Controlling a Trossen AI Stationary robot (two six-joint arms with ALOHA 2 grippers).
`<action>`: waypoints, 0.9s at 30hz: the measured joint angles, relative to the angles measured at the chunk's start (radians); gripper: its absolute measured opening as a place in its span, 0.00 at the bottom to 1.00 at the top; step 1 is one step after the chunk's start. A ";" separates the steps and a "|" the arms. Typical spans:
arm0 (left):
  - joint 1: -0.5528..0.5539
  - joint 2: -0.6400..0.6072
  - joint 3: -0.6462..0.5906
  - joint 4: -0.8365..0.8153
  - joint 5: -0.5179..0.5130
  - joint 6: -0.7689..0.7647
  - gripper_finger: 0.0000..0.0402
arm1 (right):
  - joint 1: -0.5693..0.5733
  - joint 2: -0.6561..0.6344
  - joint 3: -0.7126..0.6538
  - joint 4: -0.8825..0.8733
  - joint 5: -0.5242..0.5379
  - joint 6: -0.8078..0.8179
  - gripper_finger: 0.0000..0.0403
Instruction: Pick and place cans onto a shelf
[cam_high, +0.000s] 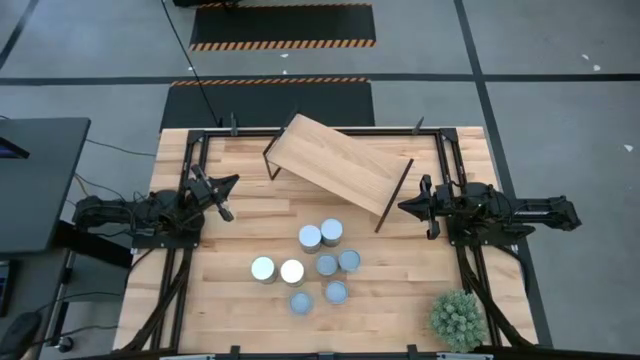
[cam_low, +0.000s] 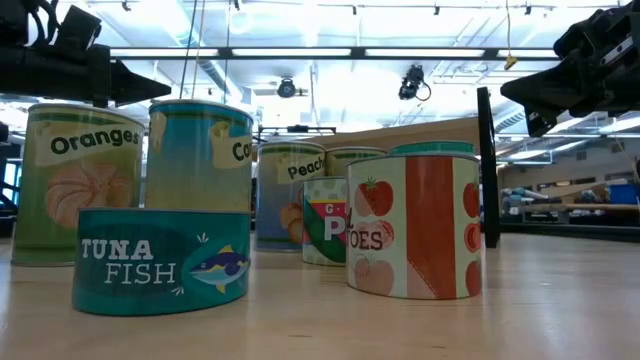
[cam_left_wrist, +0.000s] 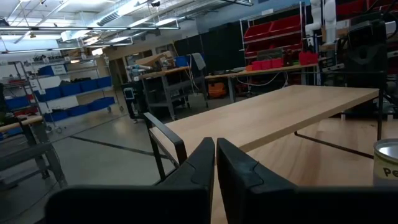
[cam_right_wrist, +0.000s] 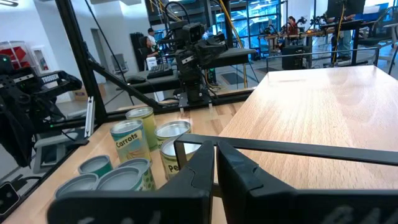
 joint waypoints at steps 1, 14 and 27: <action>0.000 0.000 0.000 0.000 0.000 0.000 0.06 | 0.000 0.000 0.000 0.000 0.000 0.000 0.06; 0.000 0.000 0.000 0.000 0.000 0.000 0.06 | 0.000 0.000 0.000 0.049 0.036 -0.021 0.06; 0.000 0.000 0.000 0.000 0.000 0.000 0.06 | 0.000 0.000 0.000 0.453 0.126 0.373 0.06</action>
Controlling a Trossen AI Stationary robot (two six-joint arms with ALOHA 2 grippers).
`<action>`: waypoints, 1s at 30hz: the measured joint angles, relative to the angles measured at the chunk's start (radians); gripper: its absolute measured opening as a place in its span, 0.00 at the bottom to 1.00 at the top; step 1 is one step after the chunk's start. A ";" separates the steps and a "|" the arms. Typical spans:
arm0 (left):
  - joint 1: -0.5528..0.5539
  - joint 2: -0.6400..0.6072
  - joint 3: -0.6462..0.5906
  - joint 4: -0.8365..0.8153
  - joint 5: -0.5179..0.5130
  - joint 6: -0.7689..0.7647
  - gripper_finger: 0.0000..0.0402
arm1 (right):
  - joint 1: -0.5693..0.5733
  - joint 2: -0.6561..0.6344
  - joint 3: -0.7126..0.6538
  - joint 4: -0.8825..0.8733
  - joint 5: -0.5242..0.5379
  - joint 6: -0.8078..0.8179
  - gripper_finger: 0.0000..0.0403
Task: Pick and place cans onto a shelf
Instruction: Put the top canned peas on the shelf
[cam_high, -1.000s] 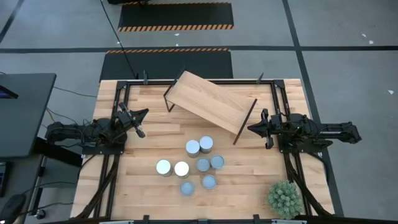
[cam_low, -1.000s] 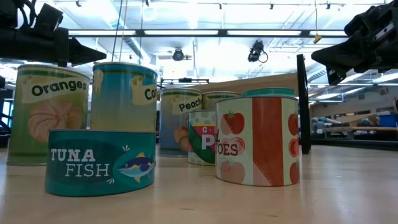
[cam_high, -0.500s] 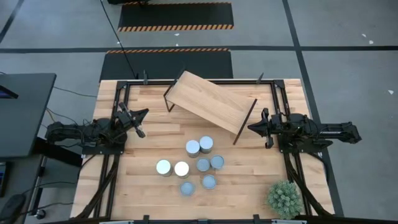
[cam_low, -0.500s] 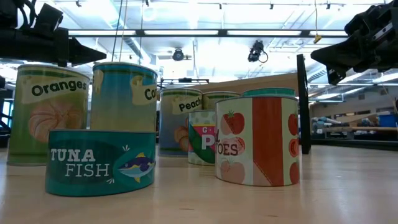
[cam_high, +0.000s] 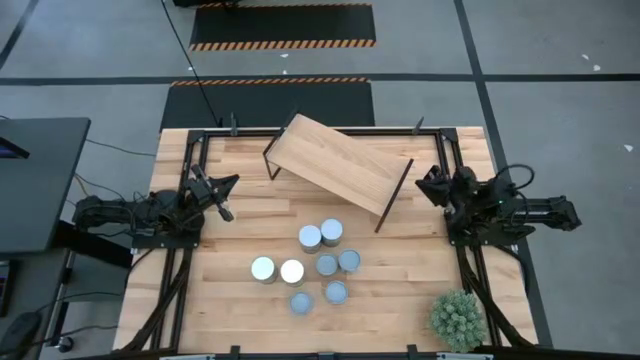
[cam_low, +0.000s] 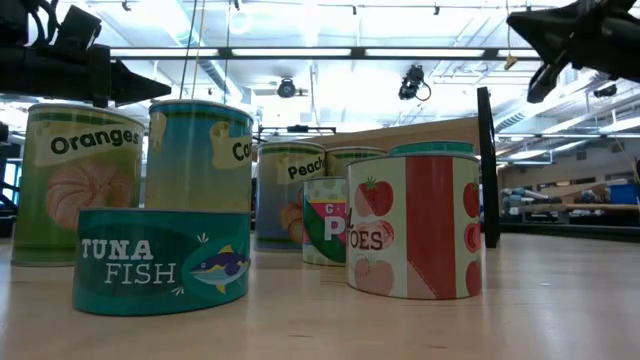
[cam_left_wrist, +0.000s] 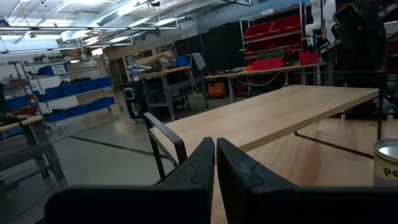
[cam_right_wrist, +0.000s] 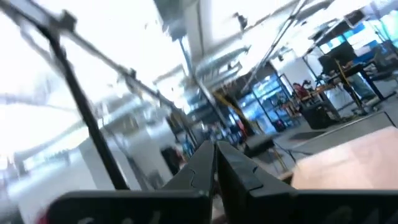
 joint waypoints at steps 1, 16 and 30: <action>0.000 0.000 0.000 0.000 0.000 0.000 0.06 | 0.000 0.000 0.000 0.016 0.017 0.040 0.06; 0.000 0.000 0.000 0.069 0.041 -0.270 0.06 | 0.000 0.000 0.000 0.227 0.106 0.190 0.06; 0.000 0.000 0.000 0.285 0.041 -0.907 0.06 | 0.000 0.015 0.010 0.328 0.260 0.294 0.06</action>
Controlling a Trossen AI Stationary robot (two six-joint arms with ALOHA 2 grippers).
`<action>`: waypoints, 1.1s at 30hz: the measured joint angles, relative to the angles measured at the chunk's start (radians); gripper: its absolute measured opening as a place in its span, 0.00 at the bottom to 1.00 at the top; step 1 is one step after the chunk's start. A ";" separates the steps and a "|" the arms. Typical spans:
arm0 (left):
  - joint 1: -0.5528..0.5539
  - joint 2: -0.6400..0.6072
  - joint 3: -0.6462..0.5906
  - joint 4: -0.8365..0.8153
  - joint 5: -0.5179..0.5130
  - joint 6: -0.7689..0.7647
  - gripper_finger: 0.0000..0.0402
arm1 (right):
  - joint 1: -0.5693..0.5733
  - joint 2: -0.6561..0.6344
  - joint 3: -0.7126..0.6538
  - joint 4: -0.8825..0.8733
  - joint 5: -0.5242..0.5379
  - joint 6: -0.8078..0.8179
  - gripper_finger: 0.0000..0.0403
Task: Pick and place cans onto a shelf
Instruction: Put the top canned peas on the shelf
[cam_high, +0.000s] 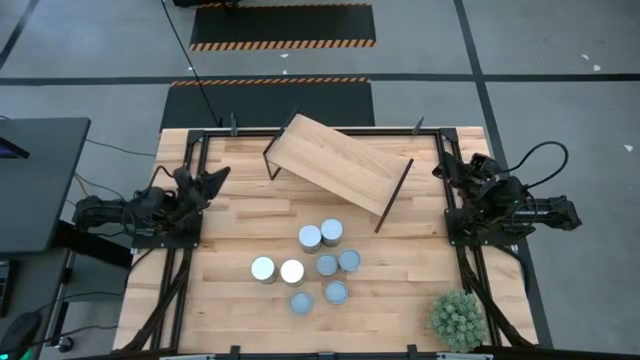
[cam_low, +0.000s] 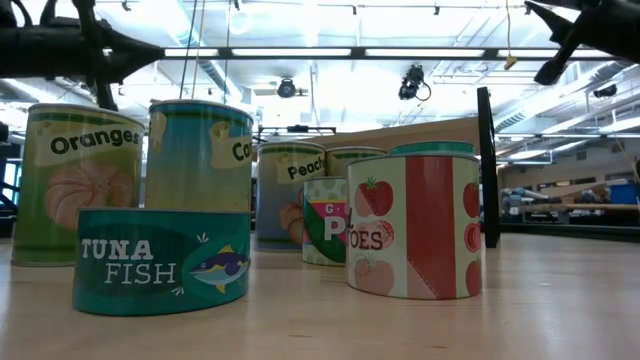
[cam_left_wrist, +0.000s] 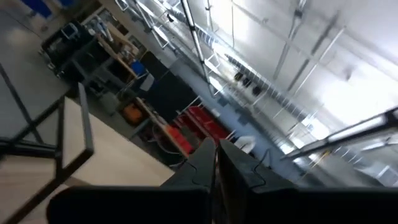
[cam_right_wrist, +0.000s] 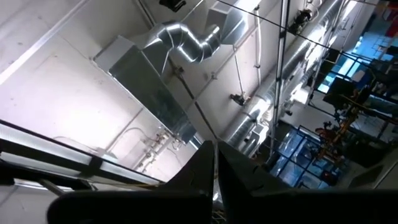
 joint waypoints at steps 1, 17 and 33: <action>0.000 0.000 0.000 0.006 -0.002 -0.009 0.06 | 0.000 0.010 0.013 0.000 -0.004 0.000 0.06; -0.002 0.005 0.077 0.167 0.239 0.056 0.06 | 0.000 0.368 0.274 -0.187 -0.151 -0.063 0.06; -0.002 0.201 0.266 -0.015 0.284 0.174 0.40 | 0.001 0.712 0.548 -0.405 -0.334 -0.098 0.06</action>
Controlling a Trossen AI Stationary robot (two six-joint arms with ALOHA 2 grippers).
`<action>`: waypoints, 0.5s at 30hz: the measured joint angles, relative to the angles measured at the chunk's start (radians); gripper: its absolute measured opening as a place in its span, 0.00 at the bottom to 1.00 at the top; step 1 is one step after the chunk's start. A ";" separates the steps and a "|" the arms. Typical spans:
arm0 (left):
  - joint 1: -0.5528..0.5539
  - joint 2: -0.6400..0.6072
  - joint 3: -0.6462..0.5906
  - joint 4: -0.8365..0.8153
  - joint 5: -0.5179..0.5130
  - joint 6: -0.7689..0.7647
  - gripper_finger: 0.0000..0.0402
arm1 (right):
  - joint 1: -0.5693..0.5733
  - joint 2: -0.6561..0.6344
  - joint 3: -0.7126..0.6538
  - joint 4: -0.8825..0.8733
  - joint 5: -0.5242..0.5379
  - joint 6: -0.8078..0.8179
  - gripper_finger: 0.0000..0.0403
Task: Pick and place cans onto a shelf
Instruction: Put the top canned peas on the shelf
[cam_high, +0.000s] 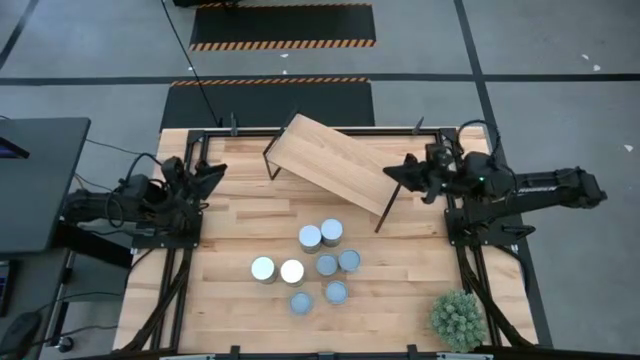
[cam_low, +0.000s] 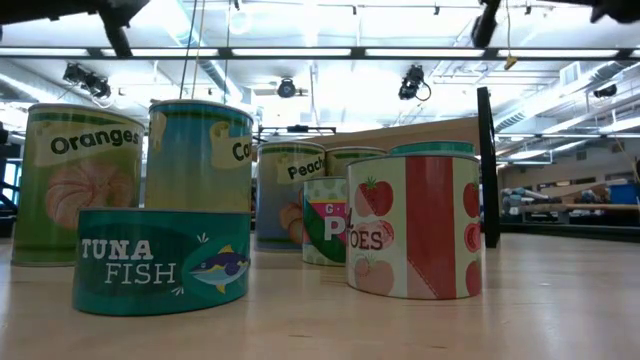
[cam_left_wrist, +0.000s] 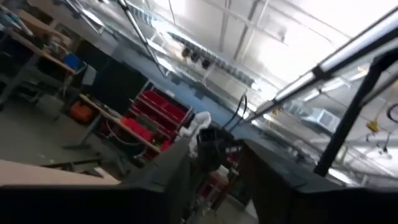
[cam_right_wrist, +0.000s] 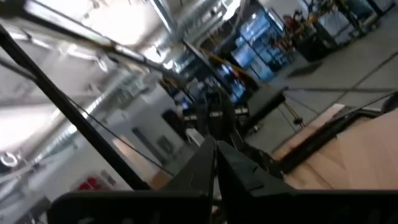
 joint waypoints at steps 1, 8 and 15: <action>0.000 0.006 0.012 -0.007 0.011 0.000 0.43 | 0.002 0.017 0.023 -0.024 -0.006 -0.005 0.06; 0.000 0.045 0.112 -0.184 0.042 0.055 0.53 | 0.036 0.166 0.182 -0.188 -0.020 -0.041 0.15; 0.000 0.063 0.184 -0.317 0.063 0.061 0.59 | 0.077 0.318 0.286 -0.220 -0.020 -0.075 0.35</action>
